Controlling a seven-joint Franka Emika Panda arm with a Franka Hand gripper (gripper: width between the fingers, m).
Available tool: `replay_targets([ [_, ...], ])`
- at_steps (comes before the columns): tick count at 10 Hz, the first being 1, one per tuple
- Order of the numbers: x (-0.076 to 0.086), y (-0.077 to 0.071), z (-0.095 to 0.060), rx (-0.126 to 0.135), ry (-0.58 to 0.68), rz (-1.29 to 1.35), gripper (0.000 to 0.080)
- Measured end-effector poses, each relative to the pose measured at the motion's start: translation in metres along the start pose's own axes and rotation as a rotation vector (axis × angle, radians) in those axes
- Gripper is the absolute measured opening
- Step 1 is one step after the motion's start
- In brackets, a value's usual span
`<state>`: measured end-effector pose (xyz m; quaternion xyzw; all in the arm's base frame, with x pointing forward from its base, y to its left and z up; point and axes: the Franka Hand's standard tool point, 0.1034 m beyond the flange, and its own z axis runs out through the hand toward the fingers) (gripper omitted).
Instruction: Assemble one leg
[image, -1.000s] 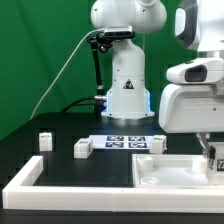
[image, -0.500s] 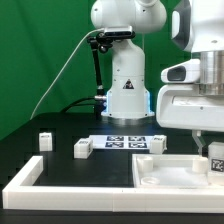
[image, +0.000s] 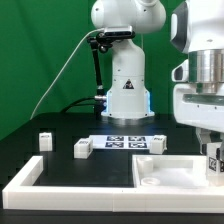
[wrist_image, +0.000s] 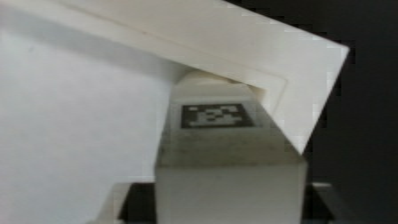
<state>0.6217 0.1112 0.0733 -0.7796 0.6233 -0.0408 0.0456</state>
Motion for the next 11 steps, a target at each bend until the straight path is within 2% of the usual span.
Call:
replay_targets([
  [3,-0.0001,0.0013,0.0005,-0.004,-0.018,0.208,0.0292],
  [4,0.0019,0.0009,0.0004,-0.006,-0.019,0.210,0.0292],
  [5,0.0017,0.0009,0.0005,-0.019,-0.021,0.214,0.0292],
  [7,0.0009,0.0006,0.0010,-0.018,-0.021,0.207,0.0292],
  [8,0.0009,0.0006,0.0010,-0.017,-0.021,0.164,0.0472],
  [9,0.0004,0.0006,0.0008,-0.023,-0.023,0.141,0.0588],
  [10,-0.0008,0.0013,0.0009,-0.031,-0.025,0.060,0.0588],
  [11,-0.0018,0.0017,0.0010,-0.032,-0.027,-0.076,0.0637],
])
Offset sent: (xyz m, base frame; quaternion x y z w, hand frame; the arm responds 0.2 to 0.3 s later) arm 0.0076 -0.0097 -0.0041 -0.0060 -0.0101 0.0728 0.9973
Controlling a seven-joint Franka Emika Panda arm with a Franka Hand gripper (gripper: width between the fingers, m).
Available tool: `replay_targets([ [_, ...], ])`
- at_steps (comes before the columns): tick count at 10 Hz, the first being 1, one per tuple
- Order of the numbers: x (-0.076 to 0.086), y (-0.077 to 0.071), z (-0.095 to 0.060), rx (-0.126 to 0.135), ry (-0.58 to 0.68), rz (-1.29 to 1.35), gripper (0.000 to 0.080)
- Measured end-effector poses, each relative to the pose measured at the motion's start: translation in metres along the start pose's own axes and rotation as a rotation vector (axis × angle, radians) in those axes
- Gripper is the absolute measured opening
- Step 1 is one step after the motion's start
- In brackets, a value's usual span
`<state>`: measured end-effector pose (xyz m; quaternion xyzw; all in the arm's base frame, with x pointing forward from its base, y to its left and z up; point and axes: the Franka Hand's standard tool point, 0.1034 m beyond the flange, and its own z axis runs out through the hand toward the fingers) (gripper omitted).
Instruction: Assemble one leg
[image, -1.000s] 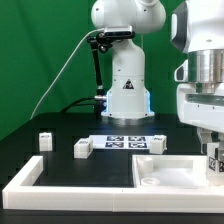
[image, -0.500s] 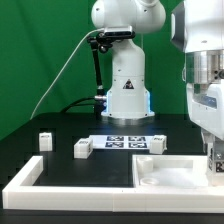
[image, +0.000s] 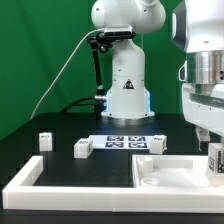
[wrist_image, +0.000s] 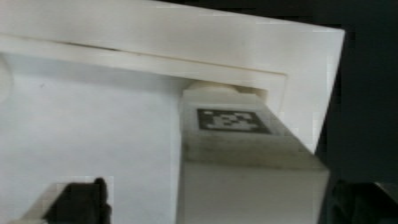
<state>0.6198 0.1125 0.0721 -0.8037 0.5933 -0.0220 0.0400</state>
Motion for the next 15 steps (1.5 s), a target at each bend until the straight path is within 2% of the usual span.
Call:
replay_targets([
  [1,-0.0018,0.0009,0.0002,-0.009,-0.005,-0.112,0.0646],
  [5,-0.0072,-0.0007,-0.0001,-0.011,-0.002,-0.534,0.0648],
  [7,-0.0038,-0.0023,-0.0020,-0.011,-0.005,-0.746,0.0648],
  [10,-0.0033,-0.0036,-0.0020,-0.033,-0.004,-1.033,0.0648],
  [14,-0.0069,-0.0040,-0.0027,-0.053,0.009,-1.292,0.0648],
  [15,-0.0076,-0.0056,-0.0035,-0.053,0.018,-1.321,0.0534],
])
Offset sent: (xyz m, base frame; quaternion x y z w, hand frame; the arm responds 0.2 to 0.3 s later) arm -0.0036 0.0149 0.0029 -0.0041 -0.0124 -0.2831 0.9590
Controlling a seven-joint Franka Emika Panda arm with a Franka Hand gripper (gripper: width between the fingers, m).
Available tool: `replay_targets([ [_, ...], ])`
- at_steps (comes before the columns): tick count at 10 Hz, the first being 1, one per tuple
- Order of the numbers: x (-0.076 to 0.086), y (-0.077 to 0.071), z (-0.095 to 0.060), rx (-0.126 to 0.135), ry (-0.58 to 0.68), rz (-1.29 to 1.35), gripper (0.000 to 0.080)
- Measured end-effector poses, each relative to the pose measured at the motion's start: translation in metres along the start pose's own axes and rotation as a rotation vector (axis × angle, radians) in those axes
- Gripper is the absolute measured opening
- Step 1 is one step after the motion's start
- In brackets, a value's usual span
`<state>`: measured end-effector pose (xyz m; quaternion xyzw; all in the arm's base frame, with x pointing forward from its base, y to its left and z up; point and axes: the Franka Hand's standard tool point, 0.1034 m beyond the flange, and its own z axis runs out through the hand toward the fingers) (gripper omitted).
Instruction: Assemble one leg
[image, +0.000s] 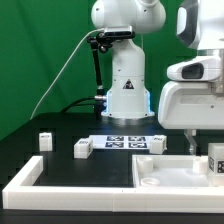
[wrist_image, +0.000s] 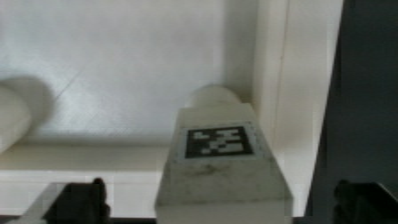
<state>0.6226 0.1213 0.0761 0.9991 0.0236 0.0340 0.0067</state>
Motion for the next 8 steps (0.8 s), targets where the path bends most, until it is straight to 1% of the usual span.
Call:
replay_targets([
  [1,0.0001,0.0006,0.0003,-0.001,0.000,0.004,0.0396],
  [2,0.0000,0.0010,0.0005,-0.001,0.000,0.005,0.0396],
  [3,0.0000,0.0010,0.0005,-0.001,0.000,0.005,0.0290],
  [6,0.0001,0.0010,0.0006,0.001,0.001,0.076,0.0290],
  [7,-0.0003,0.0001,0.0008,0.008,0.010,0.262,0.0290],
  [8,-0.0012,0.0011,0.0007,0.010,0.019,0.371,0.0290],
])
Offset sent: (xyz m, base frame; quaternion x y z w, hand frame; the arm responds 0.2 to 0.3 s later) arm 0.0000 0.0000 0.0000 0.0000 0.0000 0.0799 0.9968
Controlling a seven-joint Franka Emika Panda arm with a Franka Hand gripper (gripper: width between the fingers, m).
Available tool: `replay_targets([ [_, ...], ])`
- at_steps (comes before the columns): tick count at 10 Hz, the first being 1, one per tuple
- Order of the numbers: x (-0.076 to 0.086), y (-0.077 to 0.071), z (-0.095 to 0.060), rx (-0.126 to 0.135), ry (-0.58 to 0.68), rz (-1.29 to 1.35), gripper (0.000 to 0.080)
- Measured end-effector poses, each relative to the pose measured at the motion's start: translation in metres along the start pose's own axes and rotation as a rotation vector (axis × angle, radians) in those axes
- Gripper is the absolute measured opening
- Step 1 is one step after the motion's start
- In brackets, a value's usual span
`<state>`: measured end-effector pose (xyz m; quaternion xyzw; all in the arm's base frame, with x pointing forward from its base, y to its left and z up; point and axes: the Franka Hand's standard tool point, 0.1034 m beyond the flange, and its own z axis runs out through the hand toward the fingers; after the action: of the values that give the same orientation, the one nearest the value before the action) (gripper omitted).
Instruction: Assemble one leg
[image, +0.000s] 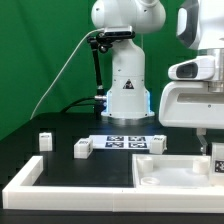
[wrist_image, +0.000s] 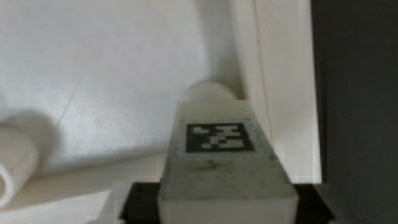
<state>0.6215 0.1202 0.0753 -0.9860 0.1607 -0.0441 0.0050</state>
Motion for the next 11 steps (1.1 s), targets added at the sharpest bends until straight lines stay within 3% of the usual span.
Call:
replay_targets([
  [7,0.007,0.038,-0.001,-0.054,0.029,0.501,0.0305],
  [8,0.007,0.038,0.000,-0.054,0.029,0.498,0.0439],
  [9,0.007,0.037,0.000,-0.054,0.029,0.498,0.0439],
  [10,0.007,0.037,0.000,-0.054,0.029,0.498,0.0567],
  [11,0.007,0.037,0.000,-0.054,0.029,0.498,0.0632],
])
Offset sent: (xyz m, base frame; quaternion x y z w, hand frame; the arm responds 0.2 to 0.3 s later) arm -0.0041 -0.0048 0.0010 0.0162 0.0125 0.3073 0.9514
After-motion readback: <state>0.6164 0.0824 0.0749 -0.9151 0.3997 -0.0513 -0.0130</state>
